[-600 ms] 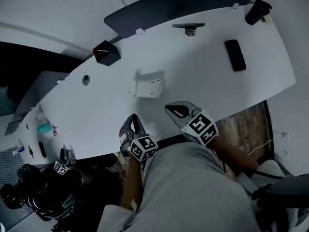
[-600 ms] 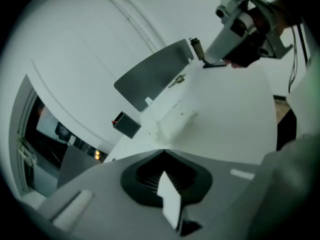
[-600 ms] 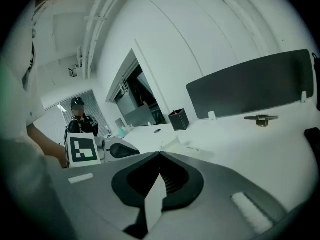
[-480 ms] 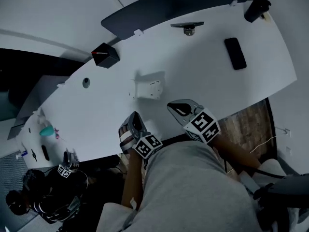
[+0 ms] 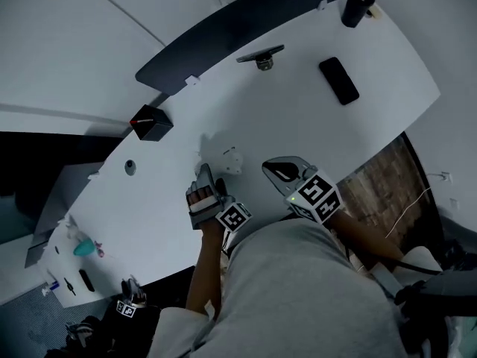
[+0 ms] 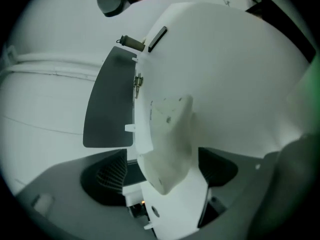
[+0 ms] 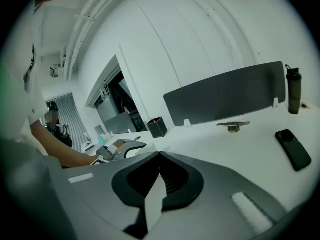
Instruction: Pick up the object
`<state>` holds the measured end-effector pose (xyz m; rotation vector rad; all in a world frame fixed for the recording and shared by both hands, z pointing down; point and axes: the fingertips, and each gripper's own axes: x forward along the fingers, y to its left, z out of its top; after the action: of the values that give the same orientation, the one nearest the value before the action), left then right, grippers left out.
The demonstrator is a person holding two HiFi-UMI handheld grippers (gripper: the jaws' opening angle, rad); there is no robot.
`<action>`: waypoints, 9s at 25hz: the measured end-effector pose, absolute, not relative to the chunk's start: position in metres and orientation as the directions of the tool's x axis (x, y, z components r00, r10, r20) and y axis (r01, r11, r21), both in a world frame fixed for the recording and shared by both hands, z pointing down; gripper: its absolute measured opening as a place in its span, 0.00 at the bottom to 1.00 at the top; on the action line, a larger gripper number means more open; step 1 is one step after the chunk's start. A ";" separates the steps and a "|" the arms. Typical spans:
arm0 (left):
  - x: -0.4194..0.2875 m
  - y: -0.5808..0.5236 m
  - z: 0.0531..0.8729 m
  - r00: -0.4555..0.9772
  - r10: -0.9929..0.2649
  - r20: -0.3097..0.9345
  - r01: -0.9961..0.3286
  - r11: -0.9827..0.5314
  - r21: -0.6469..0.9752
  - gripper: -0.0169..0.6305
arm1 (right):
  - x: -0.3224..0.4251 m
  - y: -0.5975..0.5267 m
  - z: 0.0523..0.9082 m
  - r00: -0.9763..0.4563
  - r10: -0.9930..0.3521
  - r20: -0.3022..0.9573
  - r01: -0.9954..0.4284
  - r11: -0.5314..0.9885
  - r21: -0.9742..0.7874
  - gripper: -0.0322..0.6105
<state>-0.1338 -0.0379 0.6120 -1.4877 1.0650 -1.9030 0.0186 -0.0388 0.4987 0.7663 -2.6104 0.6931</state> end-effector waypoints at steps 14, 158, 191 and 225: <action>-0.125 -0.054 0.627 -0.247 -0.793 0.557 0.044 -0.583 -0.811 0.35 | 0.013 -0.039 0.496 -0.776 -0.439 0.453 -0.606 0.717 -0.343 0.05; -0.183 0.063 0.491 0.399 -0.845 0.357 -0.901 -0.288 0.324 0.03 | -0.122 0.028 0.422 -0.942 -0.280 0.183 -0.329 0.874 -0.357 0.26; -0.043 0.163 0.475 0.211 -0.877 0.432 -0.972 -0.140 0.190 0.03 | 0.034 0.113 0.429 -0.961 -0.278 0.005 -0.249 0.851 -0.463 0.26; -0.079 0.176 0.448 0.294 -0.889 0.351 -0.948 -0.222 0.230 0.03 | -0.005 0.129 0.407 -0.941 -0.337 0.041 -0.325 0.861 -0.392 0.26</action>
<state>-0.0795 0.1755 0.4485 -2.8208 2.1379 -0.2621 -0.0050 0.1292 0.4070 0.5441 -3.0581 0.6364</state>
